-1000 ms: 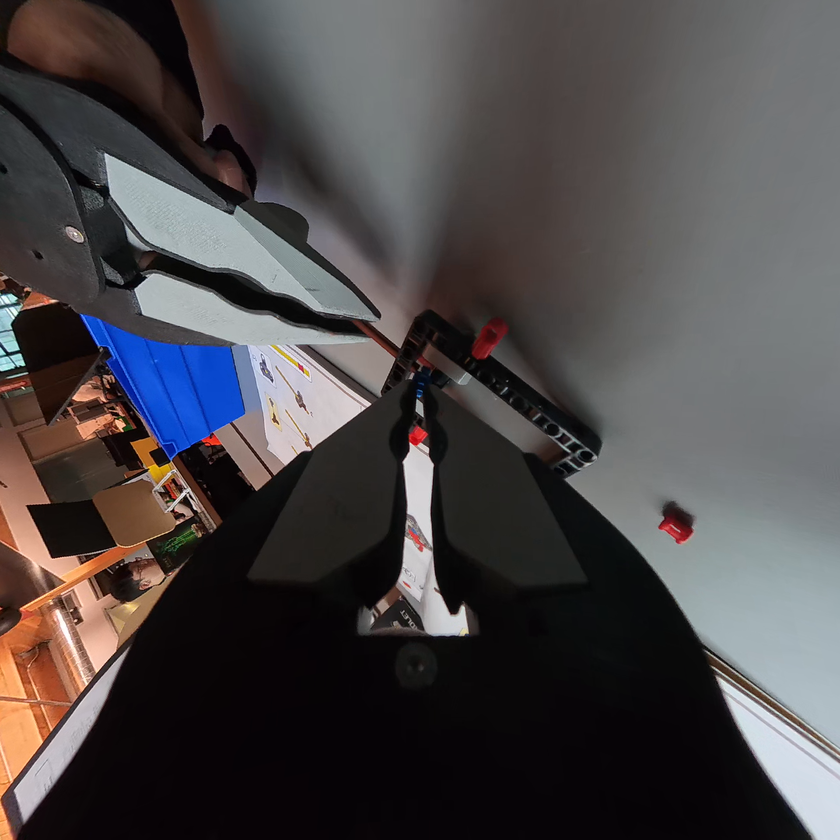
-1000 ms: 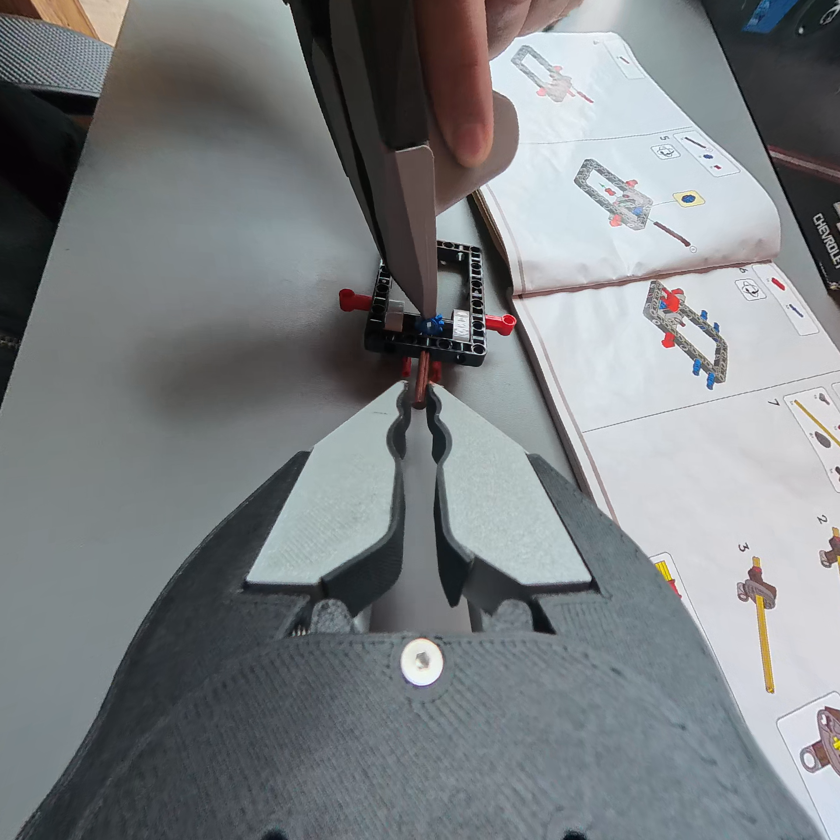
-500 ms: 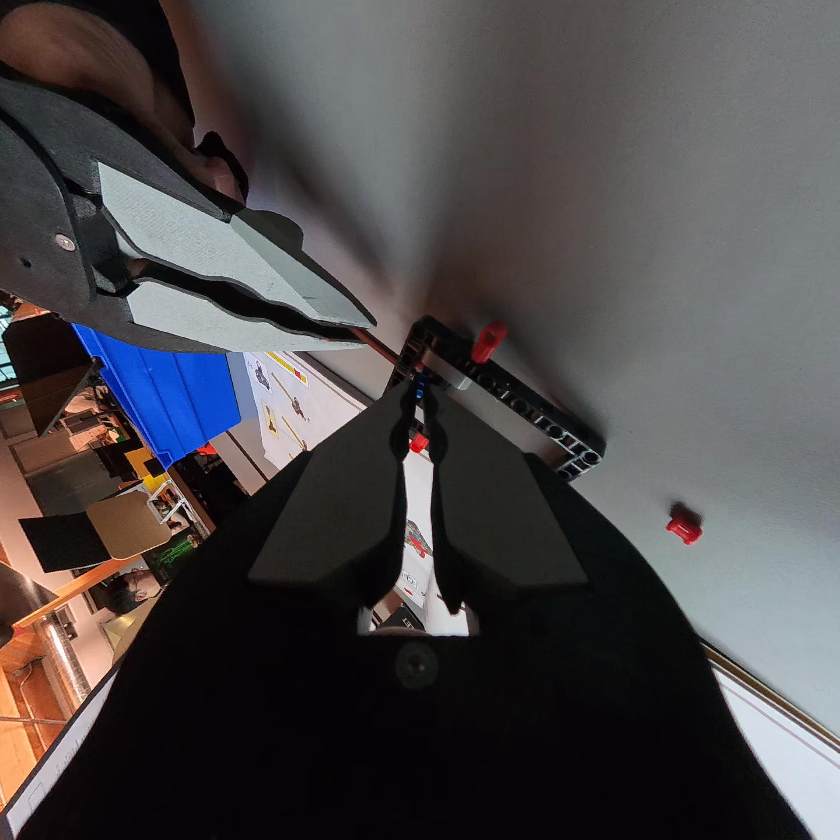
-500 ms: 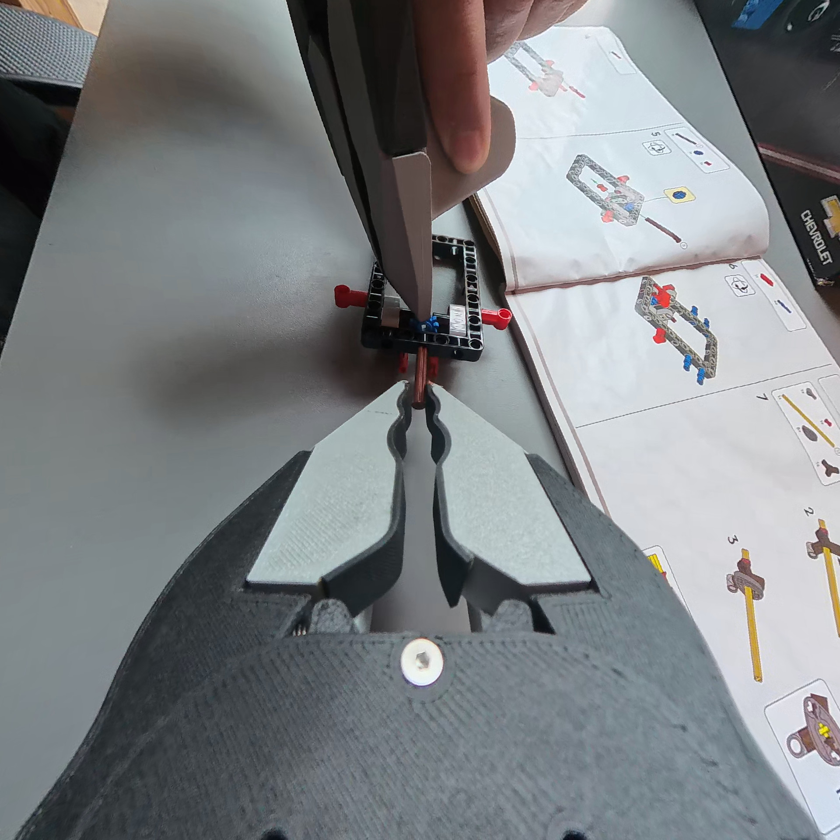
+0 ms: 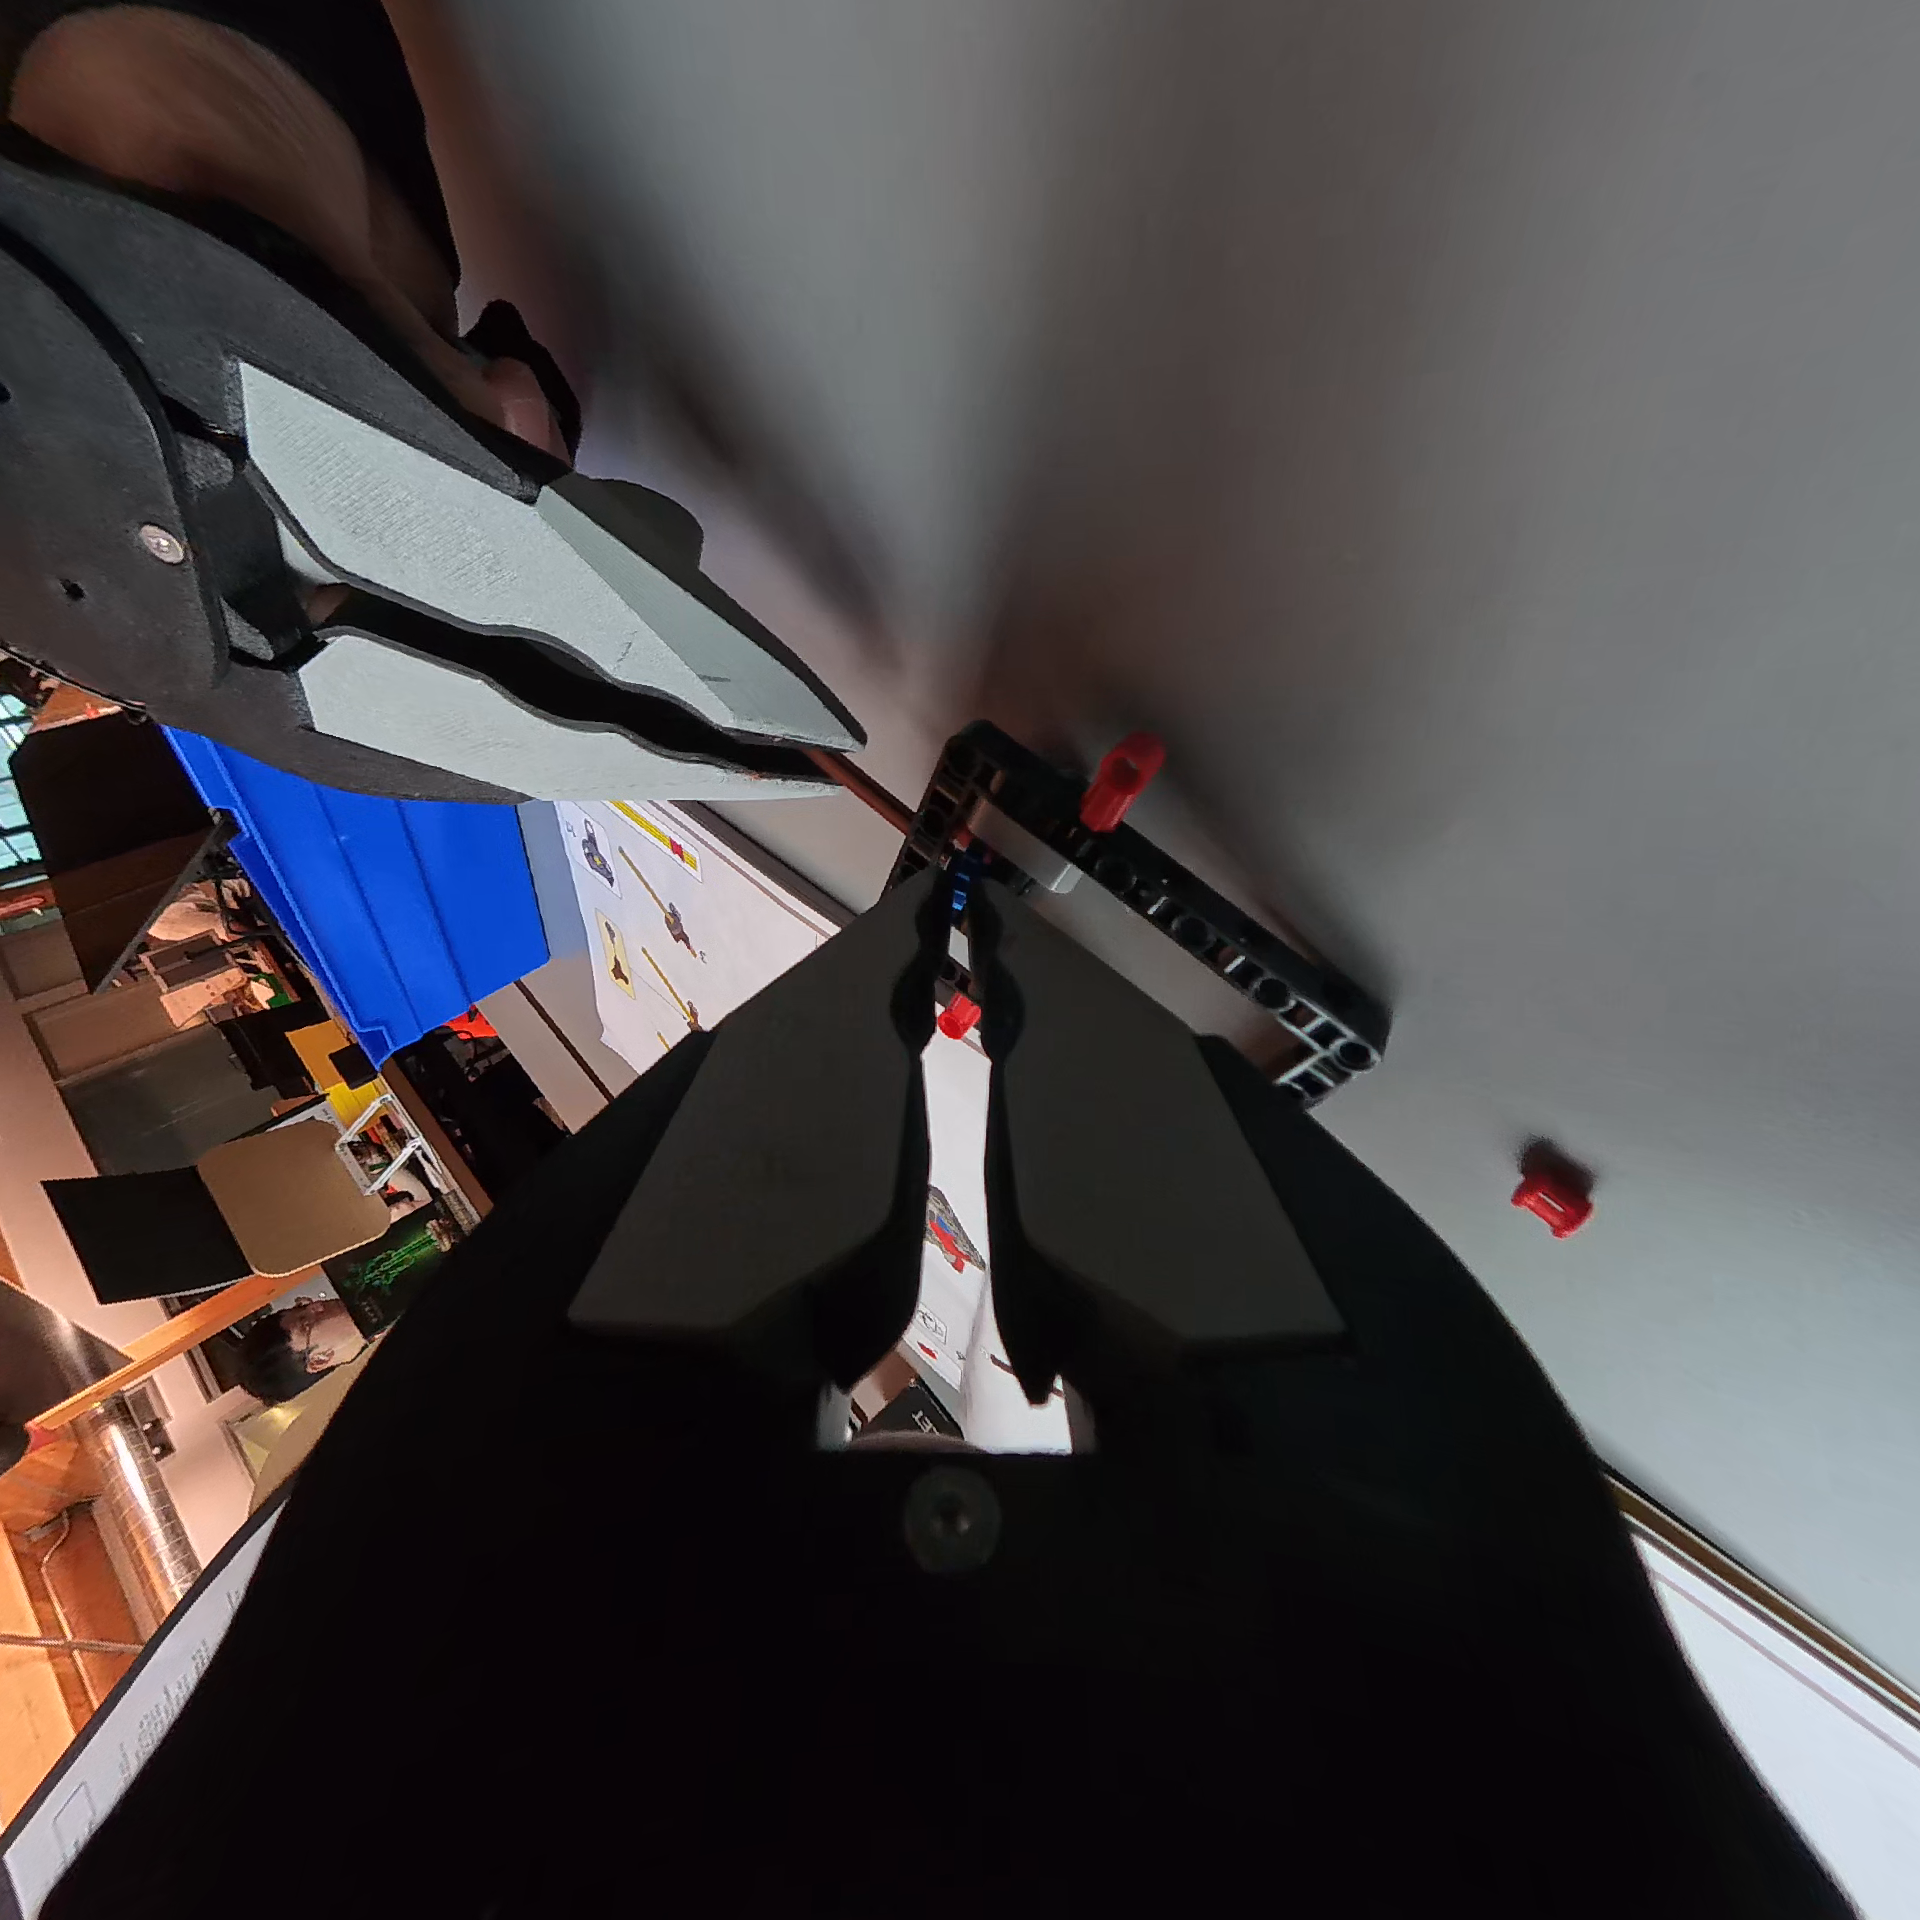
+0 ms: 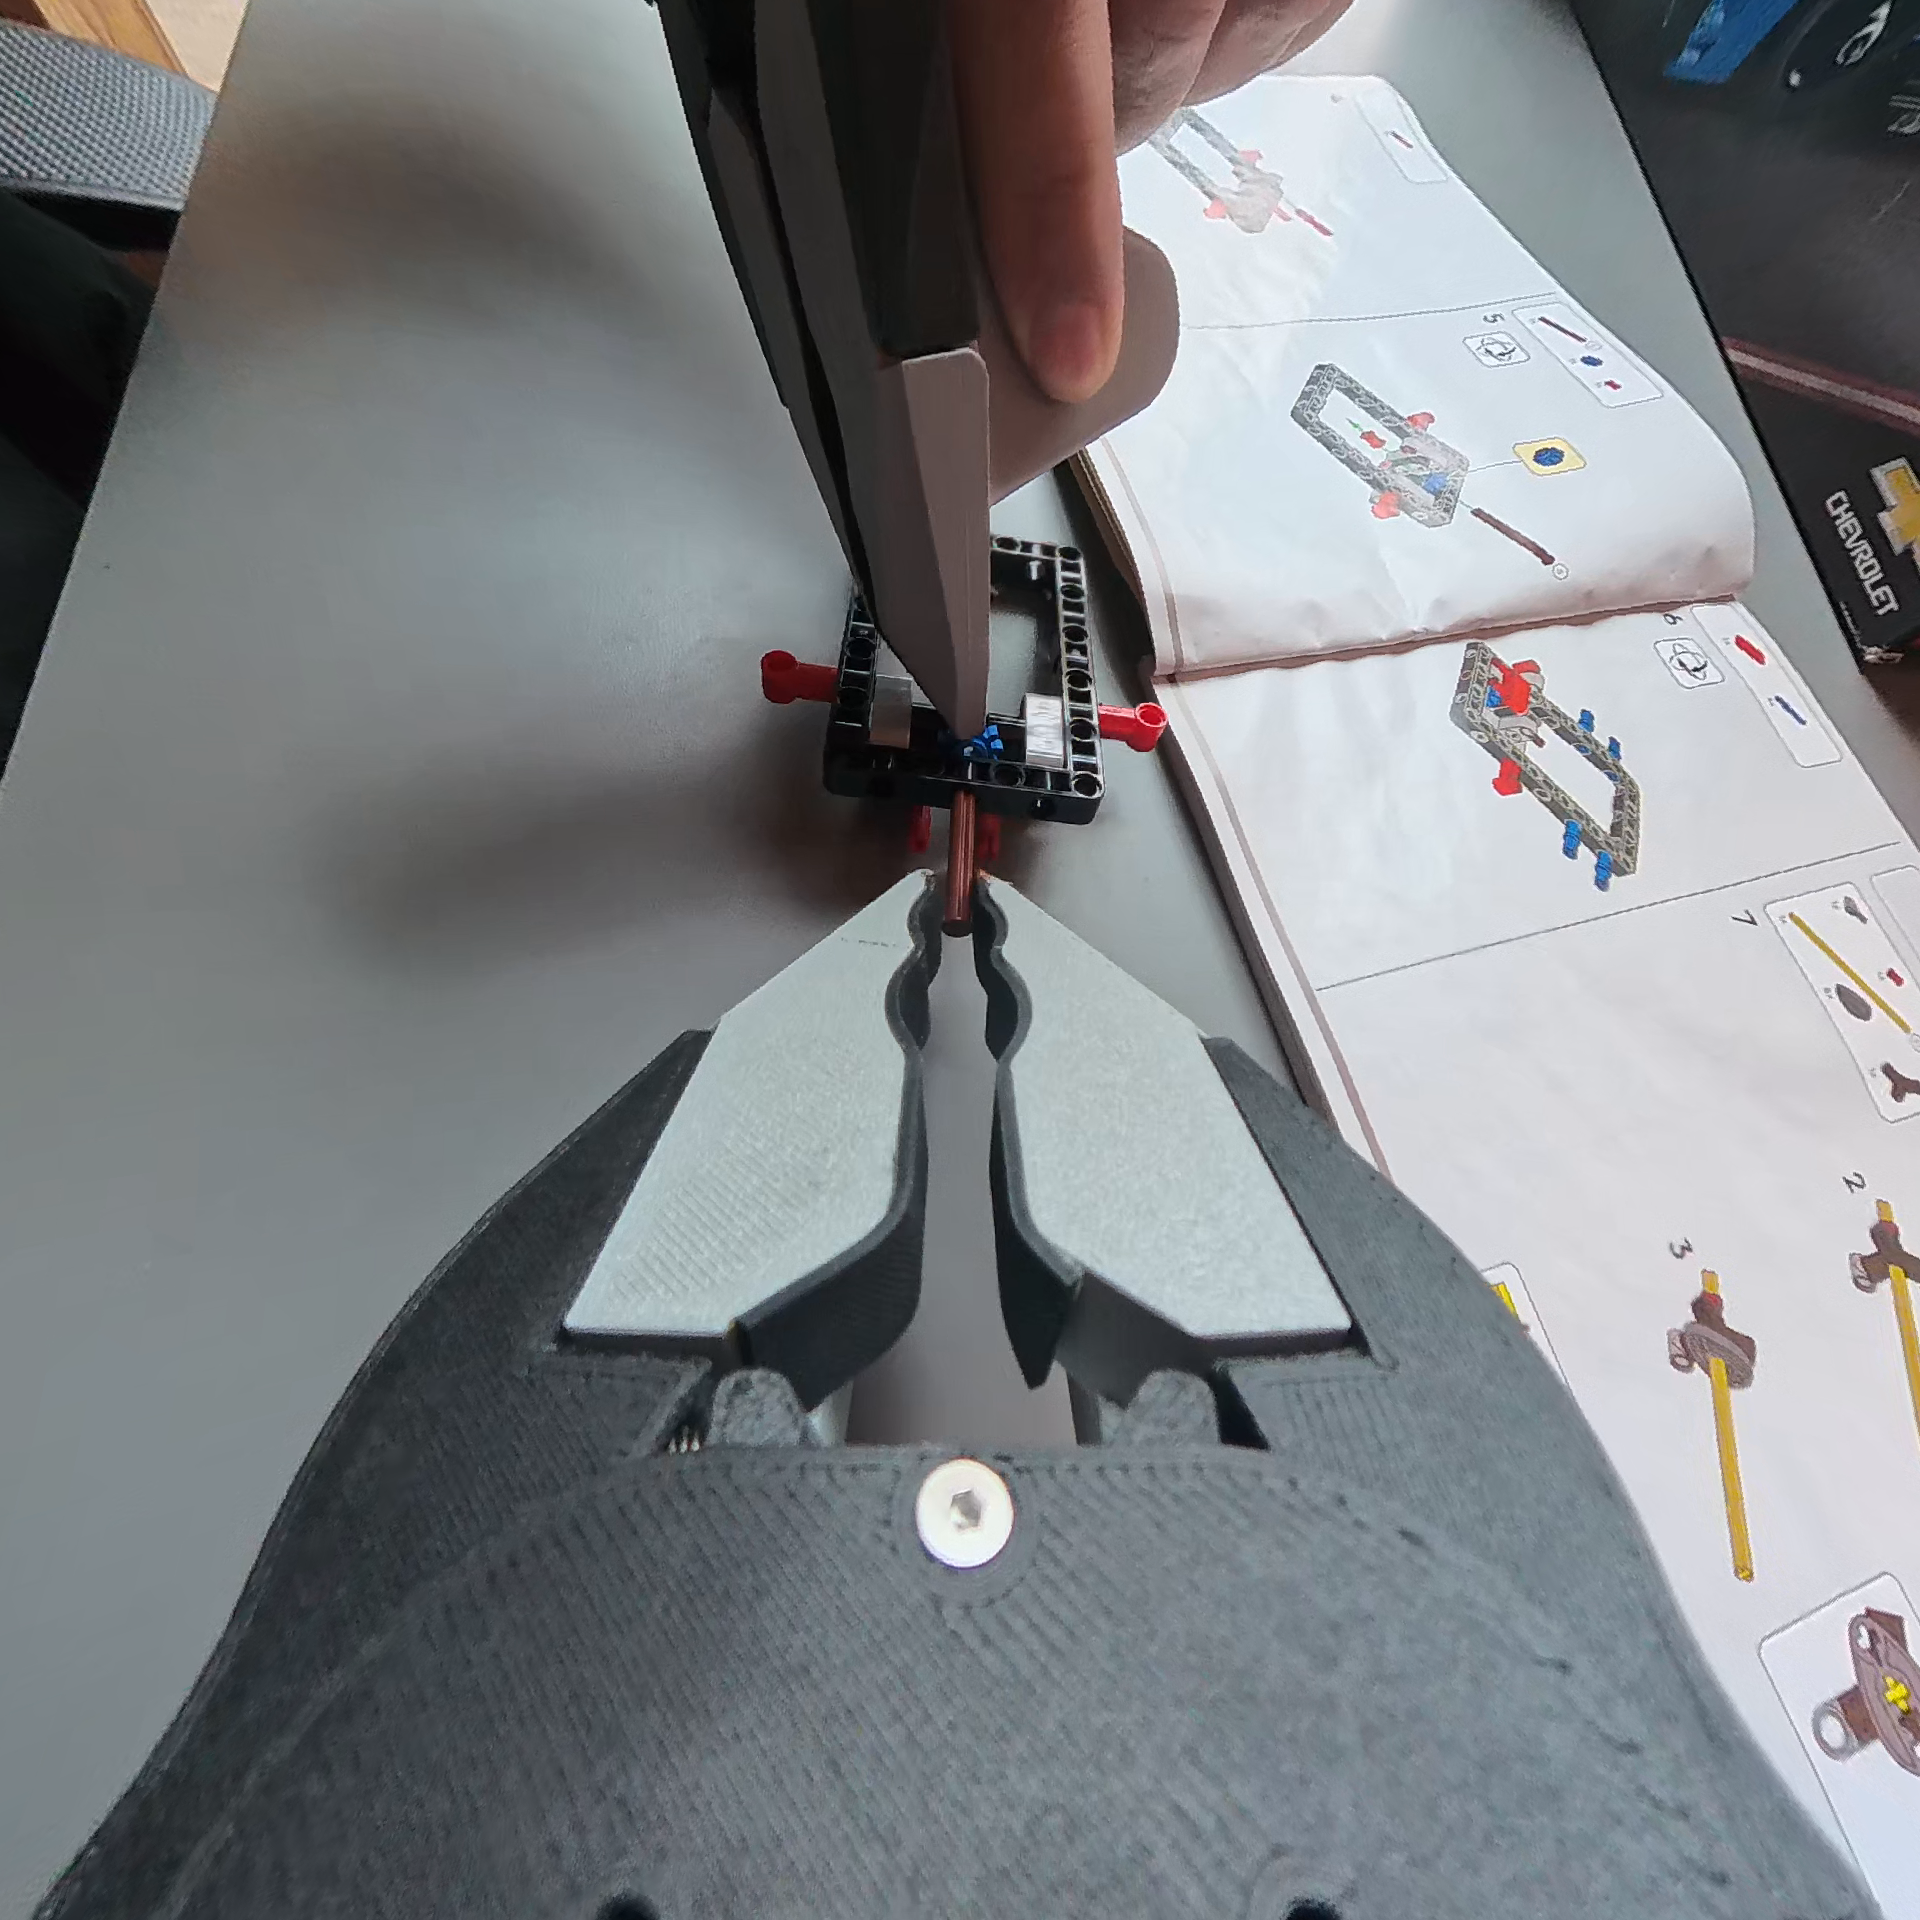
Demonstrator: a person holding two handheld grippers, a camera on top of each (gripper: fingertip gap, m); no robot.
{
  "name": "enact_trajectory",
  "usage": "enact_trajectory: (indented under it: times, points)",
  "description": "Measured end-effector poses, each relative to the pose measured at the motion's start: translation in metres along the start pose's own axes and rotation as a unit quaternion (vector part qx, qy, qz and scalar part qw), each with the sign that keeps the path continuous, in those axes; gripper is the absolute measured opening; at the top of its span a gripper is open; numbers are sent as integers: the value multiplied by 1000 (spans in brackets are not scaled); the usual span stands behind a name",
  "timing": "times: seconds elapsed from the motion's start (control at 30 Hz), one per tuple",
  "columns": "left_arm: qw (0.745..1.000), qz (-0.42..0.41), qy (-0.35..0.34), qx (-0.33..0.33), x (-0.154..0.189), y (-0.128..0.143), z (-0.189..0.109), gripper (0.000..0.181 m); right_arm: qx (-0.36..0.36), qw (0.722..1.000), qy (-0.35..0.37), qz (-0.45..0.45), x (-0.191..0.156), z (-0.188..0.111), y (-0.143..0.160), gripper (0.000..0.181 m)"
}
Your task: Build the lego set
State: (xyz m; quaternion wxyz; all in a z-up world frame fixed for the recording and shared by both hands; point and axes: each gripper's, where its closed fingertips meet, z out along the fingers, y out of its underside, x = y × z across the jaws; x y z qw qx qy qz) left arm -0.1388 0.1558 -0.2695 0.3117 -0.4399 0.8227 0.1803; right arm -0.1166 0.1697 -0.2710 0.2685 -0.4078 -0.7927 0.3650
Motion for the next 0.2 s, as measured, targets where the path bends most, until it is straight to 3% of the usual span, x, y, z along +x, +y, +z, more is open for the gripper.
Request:
enact_trajectory:
  times: [0.03,0.2]
  points:
    - [1000,1,-1,-1,0,0,0,1,0,1000,-1,0,0,1,0,2]
    - [1000,0,-5,-3,2,0,-2,1,-1,1000,-3,0,-1,2,0,3]
